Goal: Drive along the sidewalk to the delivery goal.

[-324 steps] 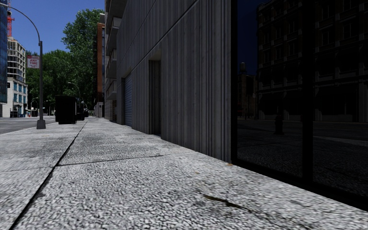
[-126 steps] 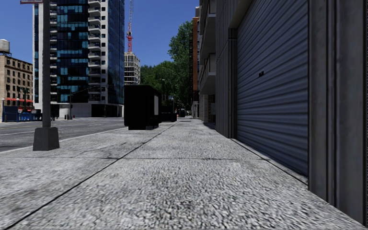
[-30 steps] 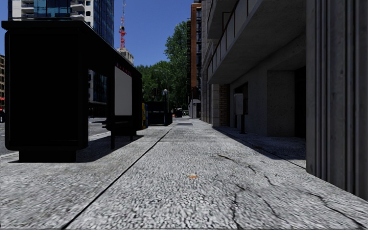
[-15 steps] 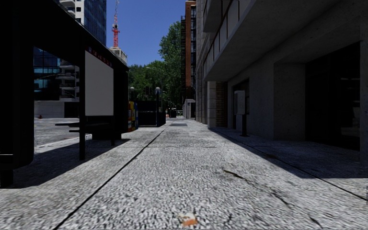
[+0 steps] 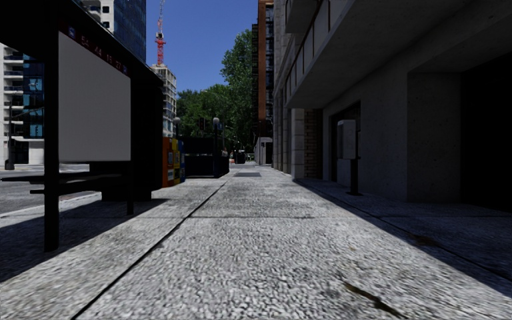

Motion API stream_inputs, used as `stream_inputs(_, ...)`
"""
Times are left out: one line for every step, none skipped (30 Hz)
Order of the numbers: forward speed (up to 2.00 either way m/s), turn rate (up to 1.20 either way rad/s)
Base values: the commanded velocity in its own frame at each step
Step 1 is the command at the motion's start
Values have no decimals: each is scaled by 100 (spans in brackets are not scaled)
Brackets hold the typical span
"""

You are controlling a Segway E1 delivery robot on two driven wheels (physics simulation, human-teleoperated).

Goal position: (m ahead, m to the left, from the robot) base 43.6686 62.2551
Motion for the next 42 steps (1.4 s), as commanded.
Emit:
stream_inputs(200, 0)
stream_inputs(200, 8)
stream_inputs(200, 16)
stream_inputs(200, 16)
stream_inputs(200, 28)
stream_inputs(200, 31)
stream_inputs(200, 27)
stream_inputs(200, 27)
stream_inputs(200, 14)
stream_inputs(200, 0)
stream_inputs(200, 0)
stream_inputs(200, 0)
stream_inputs(200, 0)
stream_inputs(200, 0)
stream_inputs(200, 0)
stream_inputs(200, 0)
stream_inputs(200, 0)
stream_inputs(200, 0)
stream_inputs(200, 0)
stream_inputs(200, 0)
stream_inputs(200, 0)
stream_inputs(200, 0)
stream_inputs(200, 4)
stream_inputs(200, 4)
stream_inputs(200, 16)
stream_inputs(200, 24)
stream_inputs(200, 24)
stream_inputs(200, 27)
stream_inputs(200, 28)
stream_inputs(200, 16)
stream_inputs(200, 16)
stream_inputs(200, 6)
stream_inputs(200, 4)
stream_inputs(200, 3)
stream_inputs(200, 3)
stream_inputs(200, 3)
stream_inputs(200, 3)
stream_inputs(200, 8)
stream_inputs(200, 8)
stream_inputs(200, 14)
stream_inputs(200, 18)
stream_inputs(200, 19)
